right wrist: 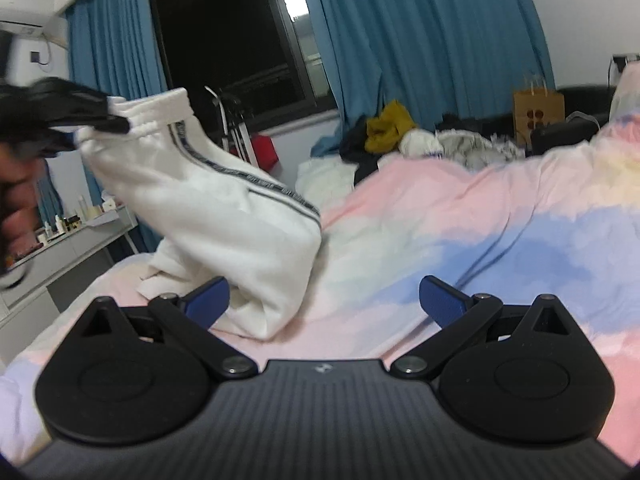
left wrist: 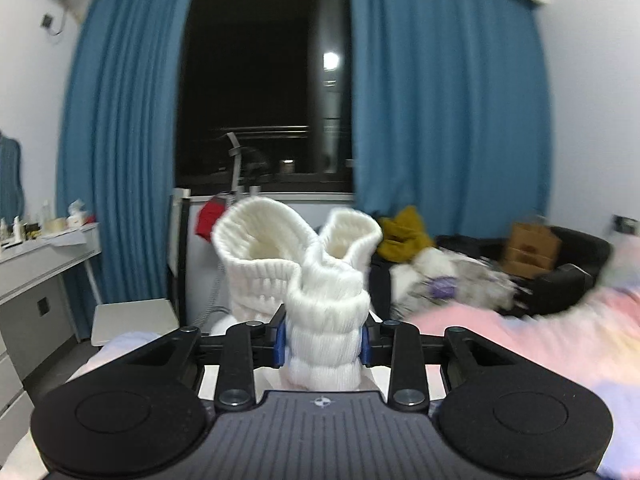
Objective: Fold clothes
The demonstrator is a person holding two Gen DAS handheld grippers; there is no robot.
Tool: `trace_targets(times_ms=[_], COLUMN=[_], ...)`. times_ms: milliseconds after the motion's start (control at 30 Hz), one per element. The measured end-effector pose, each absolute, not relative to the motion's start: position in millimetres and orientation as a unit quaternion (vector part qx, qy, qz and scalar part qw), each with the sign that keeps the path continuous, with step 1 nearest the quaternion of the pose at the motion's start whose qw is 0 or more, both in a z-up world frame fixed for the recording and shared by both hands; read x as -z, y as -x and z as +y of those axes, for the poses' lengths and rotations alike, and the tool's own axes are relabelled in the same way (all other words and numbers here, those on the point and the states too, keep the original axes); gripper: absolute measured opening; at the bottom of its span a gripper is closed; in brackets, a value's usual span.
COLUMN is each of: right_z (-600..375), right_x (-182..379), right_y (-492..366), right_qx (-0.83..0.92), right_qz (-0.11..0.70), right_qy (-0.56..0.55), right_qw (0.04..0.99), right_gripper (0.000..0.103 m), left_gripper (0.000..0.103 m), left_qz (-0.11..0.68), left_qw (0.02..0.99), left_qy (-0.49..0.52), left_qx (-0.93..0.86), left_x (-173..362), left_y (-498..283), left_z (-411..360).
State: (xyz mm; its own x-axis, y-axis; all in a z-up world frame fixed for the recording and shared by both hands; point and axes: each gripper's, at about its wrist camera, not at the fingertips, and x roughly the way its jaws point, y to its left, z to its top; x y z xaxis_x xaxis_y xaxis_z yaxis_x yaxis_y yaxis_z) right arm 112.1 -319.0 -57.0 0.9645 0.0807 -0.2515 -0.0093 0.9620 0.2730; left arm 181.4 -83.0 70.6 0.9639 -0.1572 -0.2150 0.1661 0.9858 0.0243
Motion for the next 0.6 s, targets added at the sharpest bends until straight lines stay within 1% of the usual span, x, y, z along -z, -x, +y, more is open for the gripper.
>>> trace_targets(times_ms=[167,267,400,500,600], right_z=[-312,-306,-297,-287,-279], right_x=[46,42,42,45,47], right_y=[-97,-89,-83,-81,-85], right_qx=[-0.038,-0.053,-0.087,-0.108,-0.122], right_qz=[0.113,0.114,0.12,0.124,0.136], right_qy=[-0.123,-0.116,-0.111,-0.09,-0.08], right_qw=[0.985,0.985,0.983,0.982,0.98], right_gripper=[0.103,0.103,0.103,0.103,0.103], left_gripper=[0.034,0.034,0.036,0.038,0.045], left_qz=[0.136,0.18,0.259,0.293,0.321], left_qw=[0.987,0.98,0.954,0.936,0.917], left_qy=[-0.012,0.05,0.146,0.192,0.236], left_qx=[0.088,0.066,0.032,0.028,0.028], left_x=[-24,15,61,75,85], left_y=[-88,-53,-40,-30,-19], left_z=[-73,-53,-17,11,37])
